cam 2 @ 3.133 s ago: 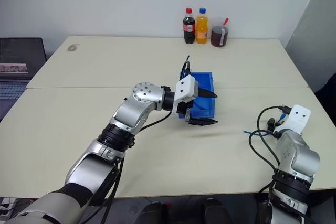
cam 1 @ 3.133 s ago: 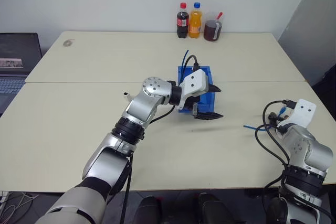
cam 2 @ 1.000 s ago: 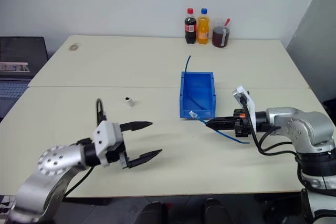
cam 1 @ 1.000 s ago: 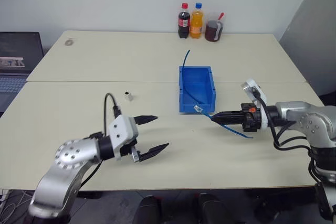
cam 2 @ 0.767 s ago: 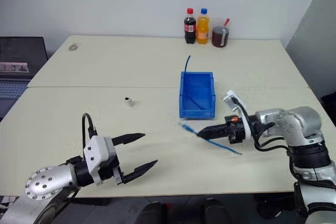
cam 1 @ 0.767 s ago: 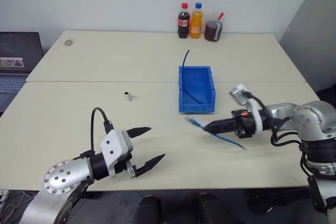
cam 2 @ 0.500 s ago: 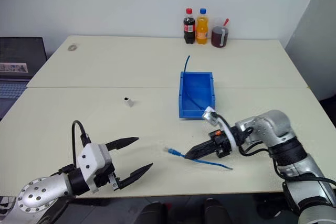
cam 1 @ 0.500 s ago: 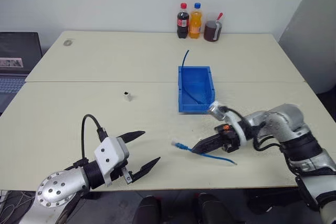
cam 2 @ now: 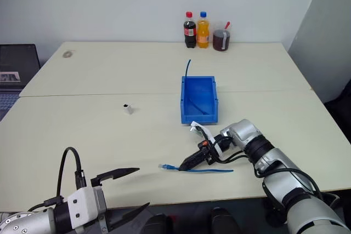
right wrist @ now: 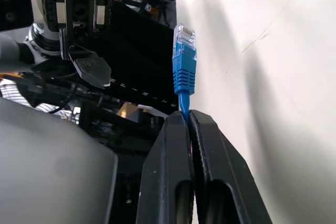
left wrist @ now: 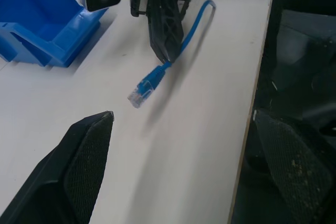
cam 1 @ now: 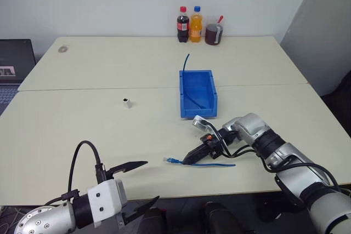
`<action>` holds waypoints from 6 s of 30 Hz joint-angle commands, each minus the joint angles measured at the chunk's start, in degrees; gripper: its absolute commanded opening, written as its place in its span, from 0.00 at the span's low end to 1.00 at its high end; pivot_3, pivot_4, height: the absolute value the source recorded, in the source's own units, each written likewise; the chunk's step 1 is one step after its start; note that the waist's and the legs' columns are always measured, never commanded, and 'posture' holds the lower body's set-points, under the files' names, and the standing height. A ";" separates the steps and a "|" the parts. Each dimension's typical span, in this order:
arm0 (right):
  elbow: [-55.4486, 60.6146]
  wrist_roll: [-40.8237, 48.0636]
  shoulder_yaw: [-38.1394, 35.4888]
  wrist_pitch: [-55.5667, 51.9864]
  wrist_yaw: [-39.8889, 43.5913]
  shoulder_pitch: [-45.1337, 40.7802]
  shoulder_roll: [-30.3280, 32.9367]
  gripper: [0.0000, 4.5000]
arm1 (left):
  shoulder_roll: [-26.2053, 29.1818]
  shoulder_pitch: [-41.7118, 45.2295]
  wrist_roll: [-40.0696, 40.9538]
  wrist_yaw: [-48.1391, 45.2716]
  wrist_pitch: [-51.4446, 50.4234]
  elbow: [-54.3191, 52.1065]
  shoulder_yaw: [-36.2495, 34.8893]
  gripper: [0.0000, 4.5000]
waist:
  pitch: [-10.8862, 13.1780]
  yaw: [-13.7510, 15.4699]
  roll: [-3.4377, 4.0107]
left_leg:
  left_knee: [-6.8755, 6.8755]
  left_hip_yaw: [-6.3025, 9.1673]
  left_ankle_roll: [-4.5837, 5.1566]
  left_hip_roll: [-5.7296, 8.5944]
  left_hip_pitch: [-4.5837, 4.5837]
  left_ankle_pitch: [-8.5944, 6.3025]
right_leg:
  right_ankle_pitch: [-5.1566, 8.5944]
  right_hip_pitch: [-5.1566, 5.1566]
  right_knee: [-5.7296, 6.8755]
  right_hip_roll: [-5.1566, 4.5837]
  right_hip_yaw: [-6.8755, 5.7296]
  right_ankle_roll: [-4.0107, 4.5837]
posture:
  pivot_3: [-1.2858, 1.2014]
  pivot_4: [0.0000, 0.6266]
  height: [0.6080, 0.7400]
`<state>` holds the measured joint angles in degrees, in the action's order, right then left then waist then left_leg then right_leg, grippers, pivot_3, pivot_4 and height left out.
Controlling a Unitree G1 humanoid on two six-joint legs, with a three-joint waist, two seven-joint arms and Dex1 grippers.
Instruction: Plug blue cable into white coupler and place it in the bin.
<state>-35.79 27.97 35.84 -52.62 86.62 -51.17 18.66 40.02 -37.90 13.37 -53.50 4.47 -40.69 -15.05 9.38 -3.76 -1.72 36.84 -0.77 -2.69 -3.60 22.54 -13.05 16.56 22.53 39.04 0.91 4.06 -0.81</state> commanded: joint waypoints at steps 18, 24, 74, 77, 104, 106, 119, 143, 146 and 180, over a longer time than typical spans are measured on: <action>15.22 -5.82 -21.95 7.71 -11.74 6.21 10.59 0.79 | 1.50 6.02 1.83 -0.96 0.49 6.10 -0.48 1.00 | 0.11 0.92 0.18 | -0.07 -0.29 -0.11 0.10 0.81 -0.13 | -0.15 0.63 0.03 -0.06 0.01 -0.49 | 0.52 0.24 1.00; 50.67 -6.12 -25.60 10.22 -20.63 26.42 18.33 0.79 | 2.16 6.84 4.16 -1.87 -1.77 11.34 -1.94 1.00 | 0.13 0.93 0.21 | -0.17 0.06 -0.12 0.06 1.27 -0.16 | -0.03 0.97 -0.01 0.03 -0.10 -0.40 | 0.52 0.24 1.00; 49.90 -9.74 -19.25 32.32 -22.19 35.46 18.95 0.01 | 4.12 15.93 1.92 -6.21 4.61 17.72 4.26 1.00 | 0.31 1.03 -0.28 | -0.04 -0.40 -0.17 -0.06 0.03 -0.18 | 0.13 -0.19 0.00 -0.02 0.08 0.00 | 0.52 0.24 1.00; 50.96 -3.32 -20.90 22.78 -18.35 29.87 20.58 0.01 | 3.94 17.24 1.81 -5.99 5.44 18.84 4.32 1.00 | 0.39 0.96 -0.24 | -0.06 -0.37 -0.16 -0.05 0.05 -0.18 | 0.13 -0.17 0.00 -0.02 0.05 0.00 | 0.52 0.24 1.00; 22.74 13.77 -5.06 -26.09 -0.27 3.40 14.79 0.01 | 0.98 26.70 -6.33 -5.99 46.75 36.04 12.49 1.00 | 0.47 0.89 -0.14 | -0.12 -0.49 -0.14 0.00 0.72 -0.19 | -0.10 0.70 0.11 0.07 0.01 -0.30 | 0.52 0.24 1.00; 23.33 14.14 -5.32 -26.65 -0.29 3.43 15.09 0.01 | 1.31 28.56 -6.97 -5.50 48.27 38.40 13.94 1.00 | 0.46 1.00 -0.16 | -0.09 -0.46 -0.14 0.00 0.78 -0.19 | -0.12 0.70 0.09 0.10 -0.03 -0.33 | 0.52 0.24 1.00; 24.23 15.66 -8.57 -29.44 -3.09 3.66 14.94 0.00 | 2.43 34.11 -5.44 -4.49 49.88 42.44 21.08 0.92 | 0.46 0.93 -0.15 | 0.00 -0.40 -0.14 -0.01 0.93 -0.19 | -0.20 0.78 0.10 0.09 -0.07 -0.36 | 0.52 0.24 1.00; 28.31 19.32 -11.79 -33.71 -6.63 5.28 13.63 0.00 | 2.98 35.96 -9.01 1.65 47.19 44.03 21.97 0.05 | 0.46 0.88 -0.16 | 0.01 -0.35 -0.14 -0.01 0.95 -0.19 | -0.22 0.78 0.10 0.10 -0.08 -0.36 | 0.52 0.24 1.00; 28.55 19.79 -11.96 -33.76 -7.27 5.38 13.50 0.00 | 2.88 36.27 -9.34 2.10 46.86 43.98 22.01 0.05 | 0.46 0.88 -0.16 | 0.01 -0.35 -0.14 -0.01 0.95 -0.19 | -0.22 0.78 0.11 0.10 -0.08 -0.36 | 0.52 0.24 1.00; 68.19 0.52 -23.63 13.19 -22.63 25.11 27.73 0.83 | 6.54 48.65 8.21 -13.11 -13.73 28.64 30.37 0.05 | 0.52 1.82 -0.07 | 0.12 0.08 -0.14 0.07 1.23 -0.18 | -0.13 0.81 0.07 0.47 -0.32 -0.54 | 0.52 0.24 1.00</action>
<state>29.34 30.56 12.65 -43.24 65.39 -27.07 46.15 47.14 8.29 22.26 -65.16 -7.26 -12.65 14.34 9.91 -1.94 -1.78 36.99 -0.70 -2.84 -3.51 23.77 -13.23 16.43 23.34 39.11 1.38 3.76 -1.35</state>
